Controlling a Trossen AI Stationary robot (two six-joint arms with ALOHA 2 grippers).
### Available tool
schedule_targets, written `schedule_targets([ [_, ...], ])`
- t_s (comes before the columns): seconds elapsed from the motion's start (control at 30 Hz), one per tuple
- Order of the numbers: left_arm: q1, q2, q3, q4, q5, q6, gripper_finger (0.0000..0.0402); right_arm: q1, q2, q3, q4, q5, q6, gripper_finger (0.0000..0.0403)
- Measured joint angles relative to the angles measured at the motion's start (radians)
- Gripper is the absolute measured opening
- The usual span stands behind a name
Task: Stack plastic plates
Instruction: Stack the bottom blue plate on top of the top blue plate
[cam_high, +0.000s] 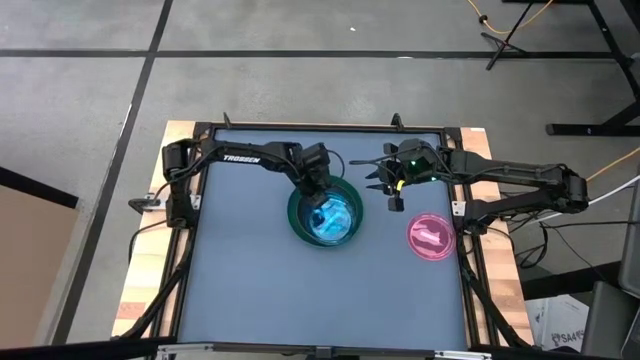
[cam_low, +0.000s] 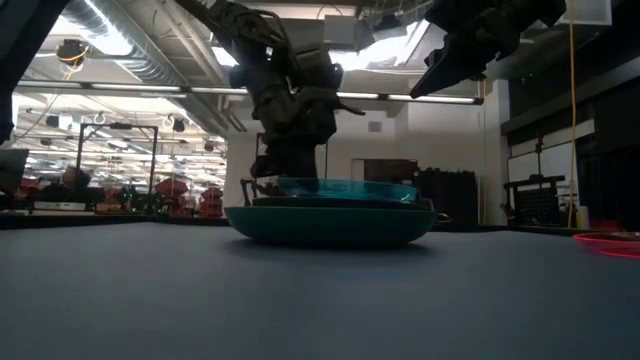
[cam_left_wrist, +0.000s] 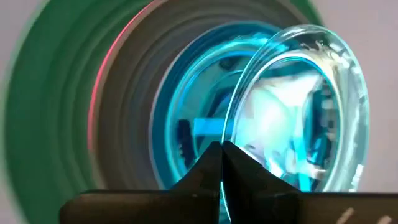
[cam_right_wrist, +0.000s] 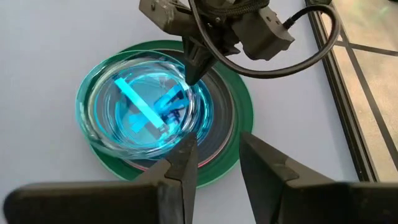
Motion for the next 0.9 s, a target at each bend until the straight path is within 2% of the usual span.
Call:
schedule_targets([
  [0.47,-0.001,0.000,0.000,-0.052,-0.153,-0.009,0.0000,0.000,0.000,0.000,0.000,0.000,0.000,0.0108],
  [0.9,-0.025,0.000,0.000,-0.051,-0.179,-0.002,0.0000,0.000,0.000,0.000,0.000,0.000,0.000,0.0108],
])
